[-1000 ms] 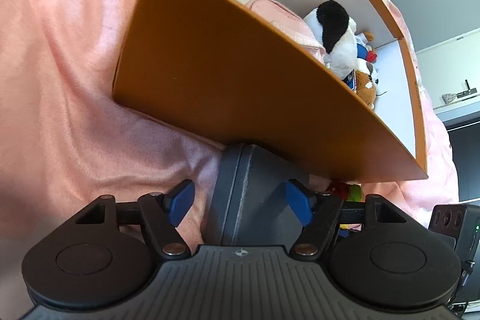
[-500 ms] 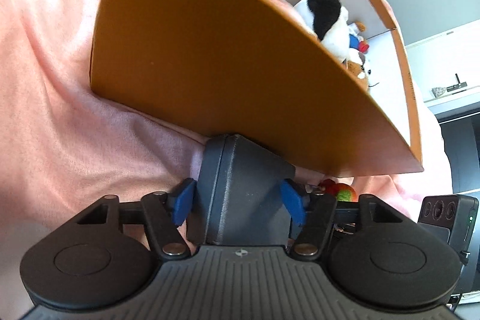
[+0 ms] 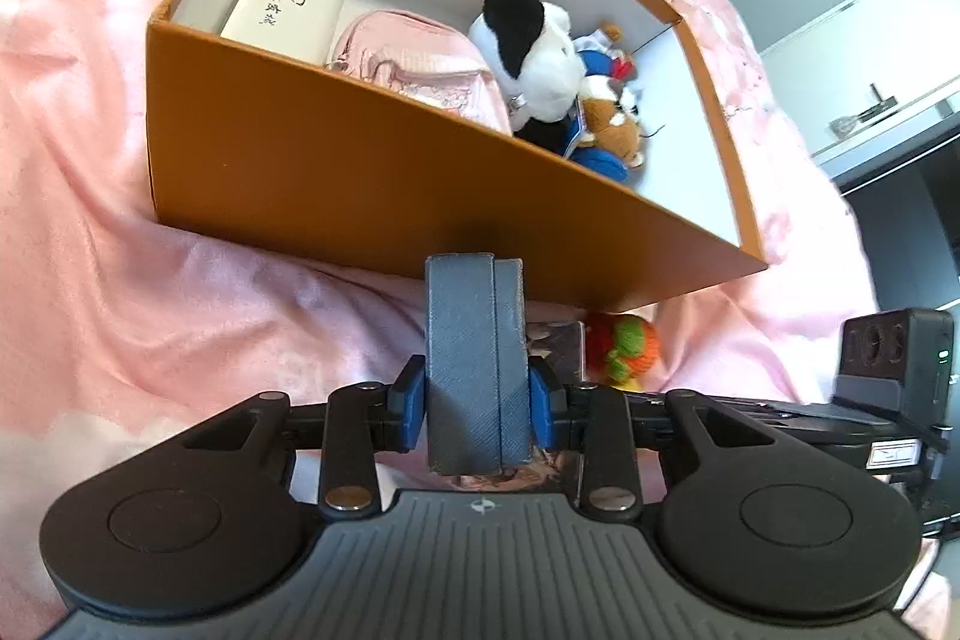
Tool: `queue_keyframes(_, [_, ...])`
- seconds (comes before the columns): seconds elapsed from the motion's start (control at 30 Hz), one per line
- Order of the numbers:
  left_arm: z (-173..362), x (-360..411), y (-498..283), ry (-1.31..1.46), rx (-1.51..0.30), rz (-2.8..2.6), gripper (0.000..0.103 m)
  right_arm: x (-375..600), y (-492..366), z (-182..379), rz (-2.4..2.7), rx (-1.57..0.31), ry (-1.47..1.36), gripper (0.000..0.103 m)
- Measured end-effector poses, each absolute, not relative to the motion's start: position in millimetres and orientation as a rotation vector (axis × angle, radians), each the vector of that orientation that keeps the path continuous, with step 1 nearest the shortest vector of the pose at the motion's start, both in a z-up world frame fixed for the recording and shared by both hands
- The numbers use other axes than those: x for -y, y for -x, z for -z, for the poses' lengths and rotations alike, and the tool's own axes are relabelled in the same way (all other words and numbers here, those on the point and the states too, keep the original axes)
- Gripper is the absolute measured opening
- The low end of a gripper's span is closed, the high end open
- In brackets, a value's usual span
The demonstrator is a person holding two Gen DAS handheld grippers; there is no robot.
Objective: Organize objects
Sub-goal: 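Lift the black case and photo card and carry them over the box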
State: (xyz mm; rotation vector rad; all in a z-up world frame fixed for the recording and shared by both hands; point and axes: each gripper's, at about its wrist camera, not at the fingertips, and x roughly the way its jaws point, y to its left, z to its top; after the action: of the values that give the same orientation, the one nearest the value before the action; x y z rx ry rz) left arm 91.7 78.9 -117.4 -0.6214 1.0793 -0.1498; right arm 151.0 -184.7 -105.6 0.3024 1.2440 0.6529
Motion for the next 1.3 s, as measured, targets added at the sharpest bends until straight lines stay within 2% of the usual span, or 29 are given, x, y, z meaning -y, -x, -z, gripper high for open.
queue_keyframes(0.27, [115.0,-75.0,-96.2,0.607,-1.063,0.138,0.038,171.8,-169.2,110.1,-0.62,-1.262,-0.317,0.031])
queue_keyframes(0.5, [91.5,-76.4,-88.1,0.56,-1.015,0.158,0.038,170.5,-167.7,102.3,-0.628,-1.246,-0.301,0.026])
queue_keyframes(1.3, [5.5,-95.3,-110.0,0.544,-0.764,0.198,0.037,187.8,-172.4,-27.5,-0.73,-0.973,-0.304,0.024])
